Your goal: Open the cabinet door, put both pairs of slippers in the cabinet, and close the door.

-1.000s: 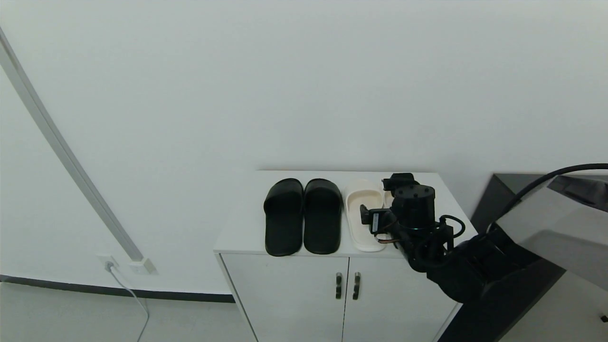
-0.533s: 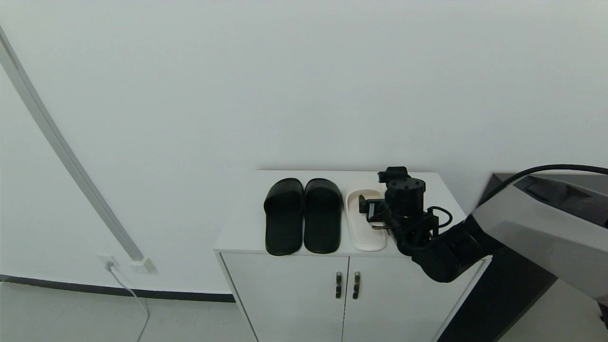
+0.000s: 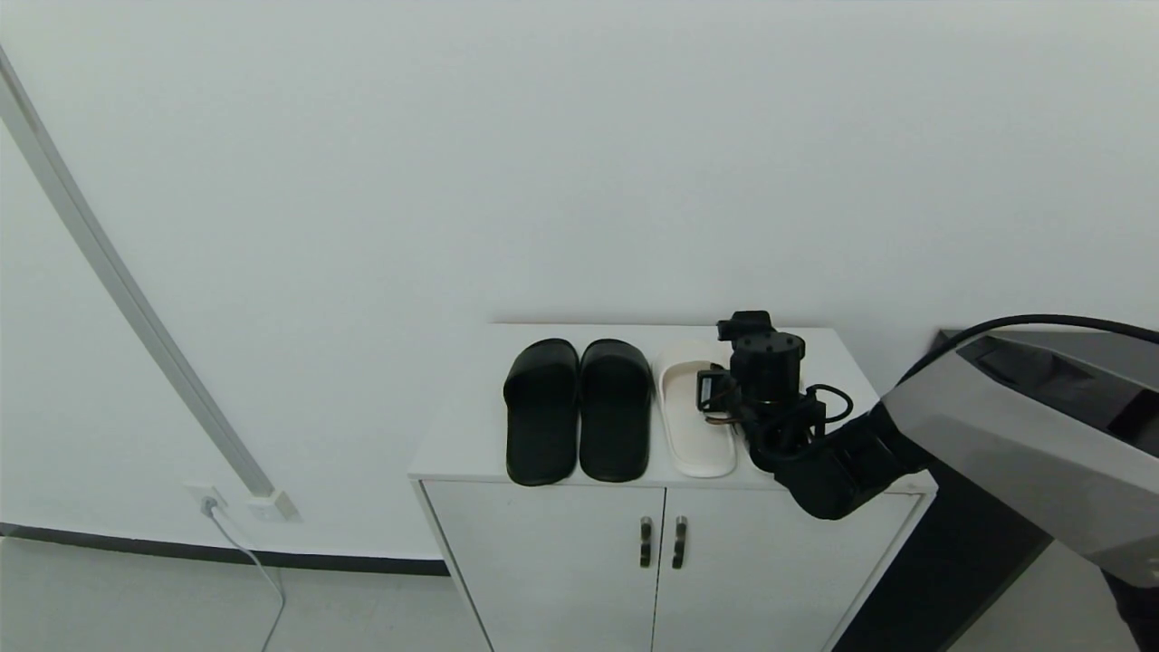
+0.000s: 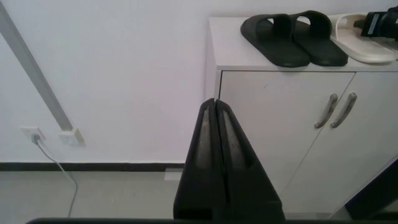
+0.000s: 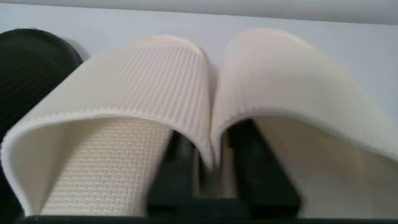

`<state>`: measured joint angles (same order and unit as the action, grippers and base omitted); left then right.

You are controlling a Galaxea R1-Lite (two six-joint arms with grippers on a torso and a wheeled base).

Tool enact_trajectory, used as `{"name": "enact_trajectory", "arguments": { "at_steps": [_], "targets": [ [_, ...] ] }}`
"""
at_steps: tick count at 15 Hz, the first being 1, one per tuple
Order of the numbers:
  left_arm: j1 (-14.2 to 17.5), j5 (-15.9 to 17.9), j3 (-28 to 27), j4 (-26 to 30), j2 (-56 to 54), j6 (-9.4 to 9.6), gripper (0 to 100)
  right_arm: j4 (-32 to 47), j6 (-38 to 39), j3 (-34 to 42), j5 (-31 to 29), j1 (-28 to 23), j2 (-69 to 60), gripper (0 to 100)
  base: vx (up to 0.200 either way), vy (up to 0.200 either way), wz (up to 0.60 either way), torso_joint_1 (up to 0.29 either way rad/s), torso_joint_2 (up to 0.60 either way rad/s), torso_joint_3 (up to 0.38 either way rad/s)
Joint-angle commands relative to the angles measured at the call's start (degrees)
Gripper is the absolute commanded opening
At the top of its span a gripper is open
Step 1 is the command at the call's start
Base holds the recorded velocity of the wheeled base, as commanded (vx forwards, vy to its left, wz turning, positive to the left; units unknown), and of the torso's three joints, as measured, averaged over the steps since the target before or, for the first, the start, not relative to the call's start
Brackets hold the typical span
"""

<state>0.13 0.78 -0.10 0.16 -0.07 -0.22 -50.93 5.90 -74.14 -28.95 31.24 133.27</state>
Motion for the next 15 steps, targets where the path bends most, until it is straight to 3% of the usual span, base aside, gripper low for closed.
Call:
{"name": "enact_trajectory", "arguments": {
  "at_steps": [1, 4, 7, 11, 15],
  "targets": [
    [0.04, 0.01, 0.01, 0.02, 0.07, -0.04, 0, 0.40, 0.08, -0.48, 0.04, -0.04, -0.55, 0, 0.000, 0.000, 0.00, 0.000, 0.00, 0.000],
    [0.04, 0.01, 0.01, 0.02, 0.07, -0.13, 0, 0.40, 0.16, 0.75, 0.04, 0.04, -2.31, 0, 0.000, 0.000, 0.00, 0.000, 0.00, 0.000],
    [0.04, 0.01, 0.01, 0.02, 0.07, -0.13, 0, 0.22, 0.16, 7.35, 1.71, 0.57, -8.90, 0, 0.000, 0.000, 0.00, 0.000, 0.00, 0.000],
    [0.04, 0.01, 0.01, 0.02, 0.07, -0.13, 0, 0.57, 0.16, 21.50, 6.72, 2.68, -23.58, 0, 0.000, 0.000, 0.00, 0.000, 0.00, 0.000],
    [0.04, 0.01, 0.01, 0.02, 0.07, -0.04, 0, 3.03, 0.16, 42.50, 11.37, 12.96, -42.48, 0, 0.000, 0.000, 0.00, 0.000, 0.00, 0.000]
  ]
}}
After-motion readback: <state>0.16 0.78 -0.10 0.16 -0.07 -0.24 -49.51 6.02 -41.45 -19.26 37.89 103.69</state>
